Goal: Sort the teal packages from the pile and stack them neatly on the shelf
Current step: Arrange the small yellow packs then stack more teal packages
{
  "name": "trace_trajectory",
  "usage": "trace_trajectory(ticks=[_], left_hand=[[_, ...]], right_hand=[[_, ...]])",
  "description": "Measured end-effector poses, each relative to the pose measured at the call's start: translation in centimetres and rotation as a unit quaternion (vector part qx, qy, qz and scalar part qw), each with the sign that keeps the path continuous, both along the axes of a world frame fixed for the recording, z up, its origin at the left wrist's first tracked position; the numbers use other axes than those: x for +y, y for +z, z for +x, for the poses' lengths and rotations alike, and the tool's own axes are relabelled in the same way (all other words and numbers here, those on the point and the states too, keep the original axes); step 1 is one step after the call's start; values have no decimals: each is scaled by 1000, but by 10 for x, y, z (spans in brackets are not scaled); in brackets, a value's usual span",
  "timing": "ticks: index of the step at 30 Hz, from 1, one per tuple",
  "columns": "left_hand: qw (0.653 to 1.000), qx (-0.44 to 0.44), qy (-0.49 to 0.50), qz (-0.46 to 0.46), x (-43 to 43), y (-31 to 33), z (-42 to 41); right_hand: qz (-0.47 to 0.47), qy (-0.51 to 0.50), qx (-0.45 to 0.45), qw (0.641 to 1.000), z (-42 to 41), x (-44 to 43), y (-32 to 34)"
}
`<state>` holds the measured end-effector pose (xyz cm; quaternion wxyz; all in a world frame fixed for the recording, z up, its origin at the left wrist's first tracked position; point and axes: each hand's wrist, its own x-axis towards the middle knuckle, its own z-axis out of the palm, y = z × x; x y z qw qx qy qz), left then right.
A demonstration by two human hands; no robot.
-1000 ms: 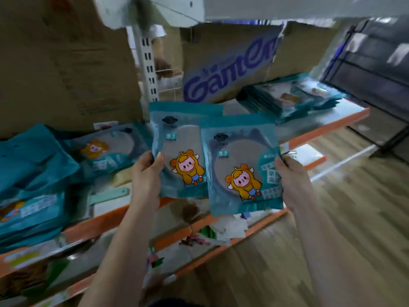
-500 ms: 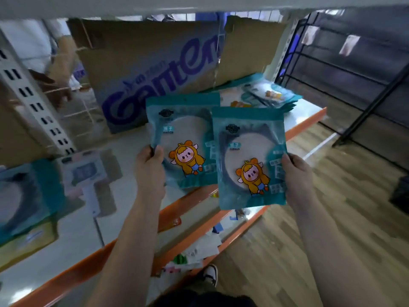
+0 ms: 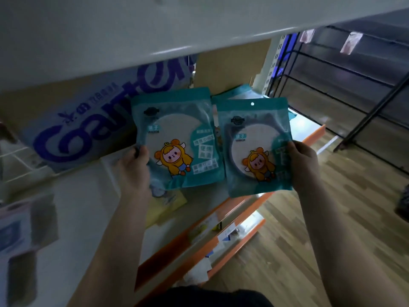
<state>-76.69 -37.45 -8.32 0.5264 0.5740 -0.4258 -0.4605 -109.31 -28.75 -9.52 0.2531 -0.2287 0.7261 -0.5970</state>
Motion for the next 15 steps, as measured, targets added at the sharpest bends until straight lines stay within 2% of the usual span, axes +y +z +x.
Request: trace_trajectory(ticks=[6, 11, 15], left_hand=[[998, -22, 54, -20, -9, 5, -37], [992, -28, 120, -8, 1, 6, -74], [982, 7, 189, 4, 11, 3, -96]], right_hand=[[-3, 46, 0, 999, -65, -53, 10], [8, 125, 77, 989, -120, -109, 18], [24, 189, 103, 976, -152, -158, 24]])
